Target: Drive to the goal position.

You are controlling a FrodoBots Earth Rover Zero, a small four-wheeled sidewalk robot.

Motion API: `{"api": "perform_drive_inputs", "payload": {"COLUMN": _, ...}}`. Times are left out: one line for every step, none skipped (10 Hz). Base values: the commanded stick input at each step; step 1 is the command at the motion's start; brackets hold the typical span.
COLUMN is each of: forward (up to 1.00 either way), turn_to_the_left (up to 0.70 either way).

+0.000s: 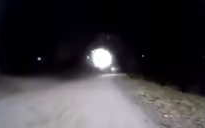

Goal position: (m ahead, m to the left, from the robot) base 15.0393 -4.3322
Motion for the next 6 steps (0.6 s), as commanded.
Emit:
{"api": "perform_drive_inputs", "payload": {"forward": 1.00, "turn_to_the_left": 0.00}}
{"api": "perform_drive_inputs", "payload": {"forward": 1.00, "turn_to_the_left": 0.00}}
{"api": "perform_drive_inputs", "payload": {"forward": 1.00, "turn_to_the_left": 0.00}}
{"api": "perform_drive_inputs", "payload": {"forward": 1.00, "turn_to_the_left": 0.00}}
{"api": "perform_drive_inputs", "payload": {"forward": 1.00, "turn_to_the_left": 0.32}}
{"api": "perform_drive_inputs", "payload": {"forward": 1.00, "turn_to_the_left": 0.16}}
